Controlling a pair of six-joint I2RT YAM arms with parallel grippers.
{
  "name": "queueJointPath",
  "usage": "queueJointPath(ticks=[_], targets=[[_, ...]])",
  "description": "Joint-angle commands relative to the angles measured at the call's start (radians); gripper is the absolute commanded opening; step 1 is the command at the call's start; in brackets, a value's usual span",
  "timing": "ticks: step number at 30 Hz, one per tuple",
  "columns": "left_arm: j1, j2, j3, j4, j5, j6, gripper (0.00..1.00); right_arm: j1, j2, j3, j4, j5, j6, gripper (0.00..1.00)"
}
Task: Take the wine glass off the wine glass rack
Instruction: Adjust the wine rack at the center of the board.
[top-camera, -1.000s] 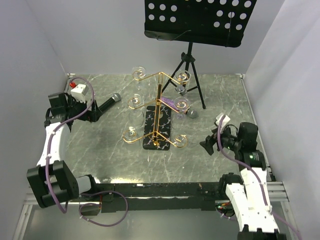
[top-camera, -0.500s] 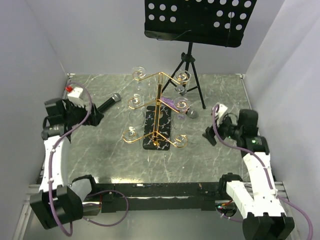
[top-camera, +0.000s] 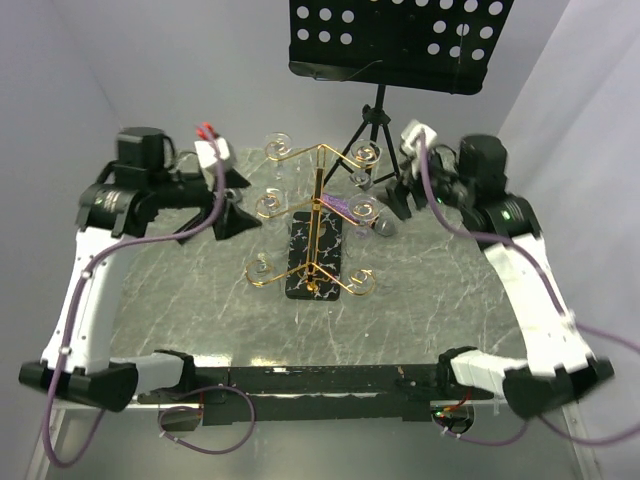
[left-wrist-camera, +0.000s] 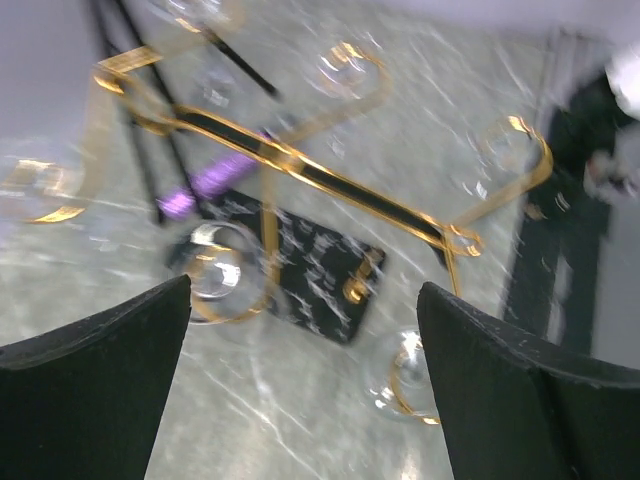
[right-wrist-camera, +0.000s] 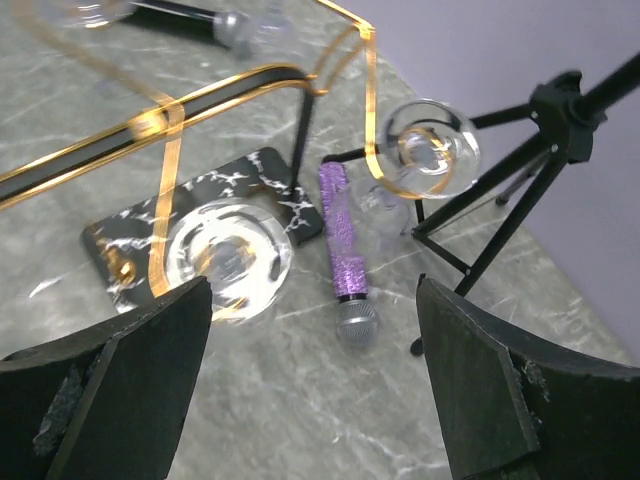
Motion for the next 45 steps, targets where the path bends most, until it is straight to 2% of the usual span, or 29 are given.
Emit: queueJointPath(ticks=[1, 7, 11, 14, 17, 21, 30, 38, 45], targets=[[-0.128, 0.043, 0.030, -0.325, -0.049, 0.295, 0.99, 0.008, 0.128, 0.107, 0.095, 0.095, 0.104, 0.89], [-0.397, 0.011, -0.069, -0.219, -0.210, 0.278, 1.00, 0.017, 0.283, 0.194, 0.179, 0.113, 0.097, 0.88], [-0.466, 0.062, -0.046, -0.248, -0.266, 0.332, 1.00, 0.030, 0.364, 0.252, 0.209, 0.102, 0.058, 0.88], [-0.509, 0.080, -0.051, -0.227, -0.360, 0.326, 0.98, 0.040, 0.429, 0.317, 0.190, 0.087, 0.026, 0.88], [-0.531, 0.074, -0.078, -0.187, -0.421, 0.315, 0.98, 0.049, 0.467, 0.351, 0.183, 0.075, 0.023, 0.87], [-0.543, 0.071, -0.098, -0.141, -0.484, 0.304, 0.98, 0.074, 0.474, 0.314, 0.207, 0.082, -0.012, 0.87], [-0.546, 0.097, -0.115, -0.095, -0.483, 0.313, 0.98, 0.126, 0.556, 0.357, 0.221, 0.156, -0.069, 0.88], [-0.551, 0.086, -0.141, -0.033, -0.603, 0.298, 0.94, 0.135, 0.581, 0.345, 0.239, 0.222, -0.091, 0.89], [-0.551, 0.039, -0.190, -0.069, -0.670, 0.349, 0.93, 0.138, 0.575, 0.343, 0.213, 0.158, -0.101, 0.88]])
